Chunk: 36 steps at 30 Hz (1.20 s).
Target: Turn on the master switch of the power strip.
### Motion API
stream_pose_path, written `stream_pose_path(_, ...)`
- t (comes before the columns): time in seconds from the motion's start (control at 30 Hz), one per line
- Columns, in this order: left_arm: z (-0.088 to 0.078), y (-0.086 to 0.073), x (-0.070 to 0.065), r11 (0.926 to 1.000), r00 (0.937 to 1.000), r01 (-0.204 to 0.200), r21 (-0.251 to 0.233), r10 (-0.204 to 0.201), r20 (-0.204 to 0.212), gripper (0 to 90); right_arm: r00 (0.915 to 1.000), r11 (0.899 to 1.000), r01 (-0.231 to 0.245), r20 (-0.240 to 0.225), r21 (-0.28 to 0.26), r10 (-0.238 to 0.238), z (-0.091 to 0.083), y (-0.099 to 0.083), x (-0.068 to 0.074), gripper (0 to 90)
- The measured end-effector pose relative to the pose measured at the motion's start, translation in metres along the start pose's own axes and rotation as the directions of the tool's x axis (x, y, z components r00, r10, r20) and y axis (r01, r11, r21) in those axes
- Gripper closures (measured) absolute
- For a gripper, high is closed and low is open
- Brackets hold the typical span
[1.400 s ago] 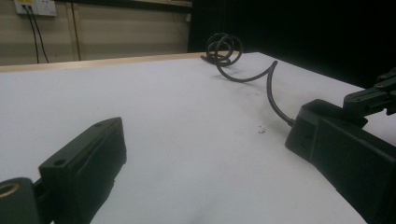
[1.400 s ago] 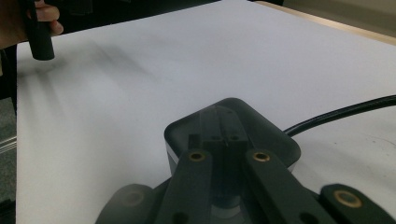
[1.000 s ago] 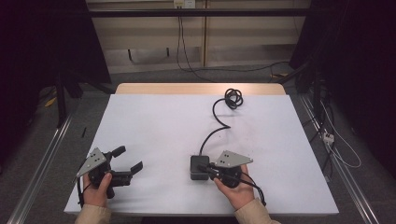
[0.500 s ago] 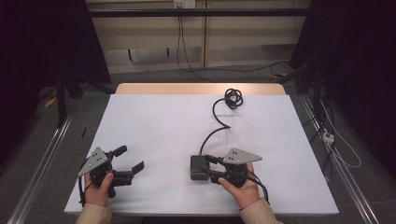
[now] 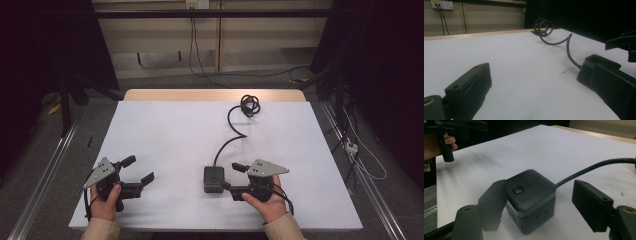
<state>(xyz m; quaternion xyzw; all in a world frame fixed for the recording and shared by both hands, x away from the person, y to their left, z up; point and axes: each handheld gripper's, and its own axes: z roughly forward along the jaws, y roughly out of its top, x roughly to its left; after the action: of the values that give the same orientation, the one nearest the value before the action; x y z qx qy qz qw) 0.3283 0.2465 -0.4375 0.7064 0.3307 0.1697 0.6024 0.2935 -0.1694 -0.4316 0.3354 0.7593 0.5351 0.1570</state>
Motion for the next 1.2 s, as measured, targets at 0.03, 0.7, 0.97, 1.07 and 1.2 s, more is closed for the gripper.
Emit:
stream_pose_path(0.03,0.000,0.000,0.000,1.0000,1.0000,0.000,0.000,0.000,0.001,3.3,1.0000,1.000,-0.001,0.003,0.004,0.001,-0.001,-0.001,-0.001,27.7)
stream_pose_path(0.7,-0.001,-0.001,0.000,1.0000,1.0000,0.008,-0.003,-0.008,-0.003,3.2,0.9969,1.000,0.006,0.079,0.023,-0.008,-0.022,-0.017,-0.021,14.1)
stream_pose_path(0.97,-0.001,-0.001,0.000,1.0000,1.0000,0.008,-0.002,-0.008,-0.002,3.3,0.9950,1.000,0.002,0.100,0.031,-0.005,-0.032,-0.021,-0.028,12.7)
stream_pose_path(1.07,-0.001,-0.001,0.000,1.0000,1.0000,0.007,-0.002,-0.007,-0.003,3.3,0.9941,0.999,0.006,0.108,0.031,-0.009,-0.034,-0.022,-0.030,12.7)
stream_pose_path(1.2,-0.002,-0.001,0.000,1.0000,1.0000,0.005,-0.001,-0.005,-0.003,3.3,0.9934,0.999,0.007,0.115,0.033,-0.010,-0.038,-0.023,-0.032,12.3)
